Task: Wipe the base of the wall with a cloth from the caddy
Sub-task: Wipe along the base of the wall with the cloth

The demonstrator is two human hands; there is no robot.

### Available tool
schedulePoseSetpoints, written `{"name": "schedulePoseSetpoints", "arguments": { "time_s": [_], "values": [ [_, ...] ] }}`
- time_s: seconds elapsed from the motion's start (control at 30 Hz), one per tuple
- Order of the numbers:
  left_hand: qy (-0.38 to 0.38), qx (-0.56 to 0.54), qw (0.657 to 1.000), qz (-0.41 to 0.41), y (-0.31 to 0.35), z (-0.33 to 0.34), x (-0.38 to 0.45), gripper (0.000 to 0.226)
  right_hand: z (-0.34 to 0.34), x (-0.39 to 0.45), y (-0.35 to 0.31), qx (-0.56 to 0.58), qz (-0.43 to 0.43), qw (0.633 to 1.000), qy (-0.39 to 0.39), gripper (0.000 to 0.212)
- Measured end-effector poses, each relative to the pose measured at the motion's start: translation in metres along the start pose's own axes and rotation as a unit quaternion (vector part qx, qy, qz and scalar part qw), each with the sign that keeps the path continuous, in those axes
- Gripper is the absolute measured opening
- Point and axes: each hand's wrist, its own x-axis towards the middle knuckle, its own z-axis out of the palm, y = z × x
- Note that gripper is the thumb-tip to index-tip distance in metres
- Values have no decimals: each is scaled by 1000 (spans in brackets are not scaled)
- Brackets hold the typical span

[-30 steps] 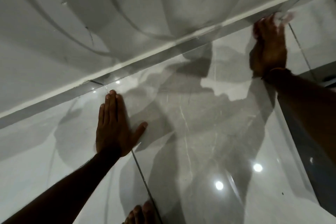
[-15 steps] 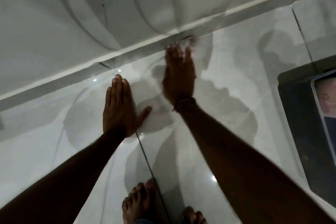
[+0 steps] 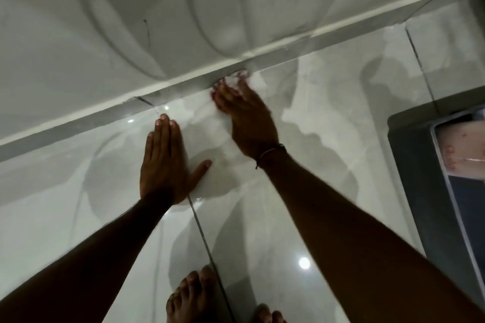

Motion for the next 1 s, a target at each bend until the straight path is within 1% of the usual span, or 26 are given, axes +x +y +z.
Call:
{"name": "schedulePoseSetpoints", "arguments": {
  "time_s": [0.07, 0.13, 0.27, 0.33, 0.4, 0.47, 0.57, 0.6, 0.7, 0.73, 0.8, 0.83, 0.87, 0.9, 0.93, 1.0],
  "values": [
    [0, 0, 1000, -5, 1, 0, 0, 115, -17, -2, 36, -18, 1, 1000, 12, 69],
    [1, 1, 1000, -7, 2, 1, -1, 115, -35, -6, 78, -5, 13, 999, 30, 64],
    [-2, -5, 1000, -10, 2, 2, -2, 115, -63, -13, 150, -20, 55, 998, 24, 65],
    [-3, -6, 1000, -11, 3, 2, -2, 115, -73, -15, 175, -22, 103, 994, 22, 63],
    [-4, -7, 1000, -9, 3, 1, -2, 115, -85, -16, 195, -26, 176, 983, 35, 61],
    [-2, -6, 1000, -6, 4, 2, -1, 115, -97, -18, 218, -49, 224, 973, 33, 57],
    [4, -6, 1000, -9, 3, 4, -1, 115, -119, -10, 246, -46, 316, 947, 36, 48],
    [3, -3, 1000, -9, 2, 5, -1, 116, -122, -6, 258, -51, 343, 937, 34, 48],
    [5, 0, 1000, -10, 2, 7, 0, 116, -121, -1, 284, -80, 380, 921, 24, 70],
    [7, -3, 1000, -8, 2, 7, 0, 115, -121, -1, 286, -79, 386, 918, 34, 71],
    [11, -9, 1000, -6, 2, 7, 0, 115, -123, 4, 257, -45, 402, 913, 47, 57],
    [10, -12, 1000, -6, 2, 7, -1, 115, -119, 7, 233, -3, 404, 912, 74, 49],
    [10, -16, 1000, -6, 2, 6, -1, 116, -112, 8, 203, 42, 416, 903, 101, 47],
    [9, -18, 1000, -5, 3, 6, -1, 116, -99, 7, 174, 64, 403, 903, 134, 48],
    [11, -20, 1000, -5, 3, 5, -2, 116, -79, 4, 146, 50, 373, 916, 143, 53],
    [18, -17, 1000, 1, 4, 4, -1, 115, -34, 1, 91, 9, 310, 944, 111, 62]
  ]
}}
